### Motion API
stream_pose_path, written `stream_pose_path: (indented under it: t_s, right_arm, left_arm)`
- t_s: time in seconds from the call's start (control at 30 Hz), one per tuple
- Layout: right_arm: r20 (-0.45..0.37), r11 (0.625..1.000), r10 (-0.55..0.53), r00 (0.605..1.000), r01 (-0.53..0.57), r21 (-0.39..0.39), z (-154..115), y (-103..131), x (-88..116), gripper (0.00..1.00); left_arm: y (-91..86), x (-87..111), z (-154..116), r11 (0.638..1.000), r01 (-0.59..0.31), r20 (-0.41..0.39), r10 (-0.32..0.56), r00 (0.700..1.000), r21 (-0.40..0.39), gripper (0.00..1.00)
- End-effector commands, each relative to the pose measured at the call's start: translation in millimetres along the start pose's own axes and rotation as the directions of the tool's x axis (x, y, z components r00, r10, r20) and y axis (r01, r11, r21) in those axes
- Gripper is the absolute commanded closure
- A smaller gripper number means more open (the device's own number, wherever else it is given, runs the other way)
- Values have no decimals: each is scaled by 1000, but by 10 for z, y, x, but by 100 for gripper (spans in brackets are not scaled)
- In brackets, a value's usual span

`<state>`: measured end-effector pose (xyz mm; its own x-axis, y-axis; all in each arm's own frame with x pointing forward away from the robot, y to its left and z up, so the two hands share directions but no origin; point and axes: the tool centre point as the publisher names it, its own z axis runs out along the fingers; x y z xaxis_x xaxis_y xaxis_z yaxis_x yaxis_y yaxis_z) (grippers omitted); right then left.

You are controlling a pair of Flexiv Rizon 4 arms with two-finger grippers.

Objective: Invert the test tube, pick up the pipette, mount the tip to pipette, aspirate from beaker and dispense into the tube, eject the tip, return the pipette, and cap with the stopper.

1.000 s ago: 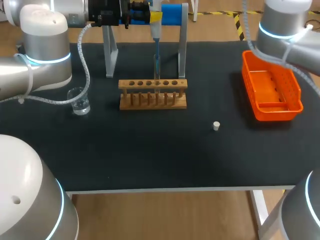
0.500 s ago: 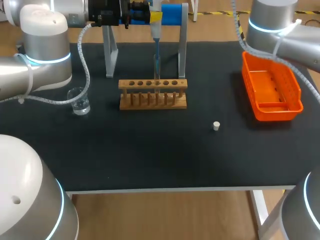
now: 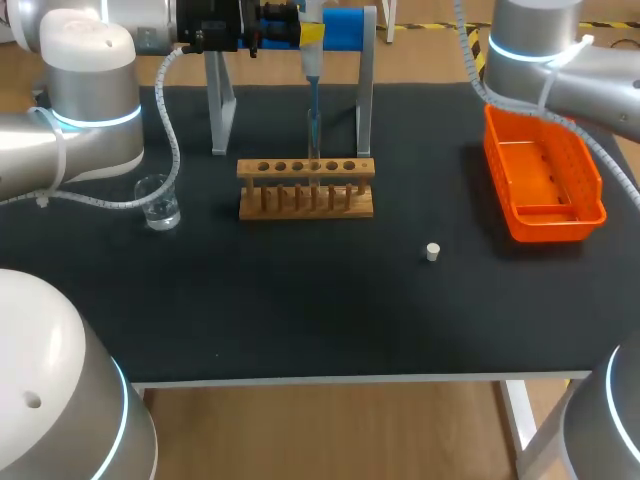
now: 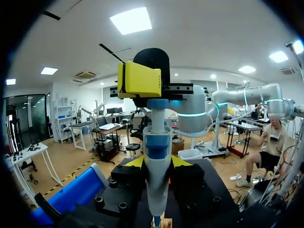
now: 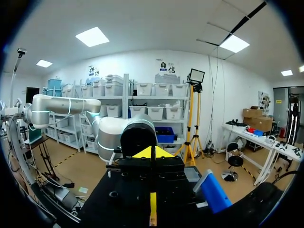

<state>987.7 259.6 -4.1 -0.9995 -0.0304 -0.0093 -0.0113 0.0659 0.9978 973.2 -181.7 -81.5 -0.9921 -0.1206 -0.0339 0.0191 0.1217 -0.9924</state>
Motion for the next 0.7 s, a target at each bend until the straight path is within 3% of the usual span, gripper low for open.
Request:
stream_pose_path:
  t_s: [0.03, 0.7]
  right_arm:
    - [-8, 1000, 6, 1000, -6, 4, 2, -26, -18, 100]
    - [-4, 999, 49, 999, -49, 16, -19, -248, 6, 100]
  left_arm:
    - [6, -5, 7, 1000, -2, 1, 2, 1000, 4, 100]
    - [6, -5, 7, 1000, -2, 1, 2, 1000, 4, 100]
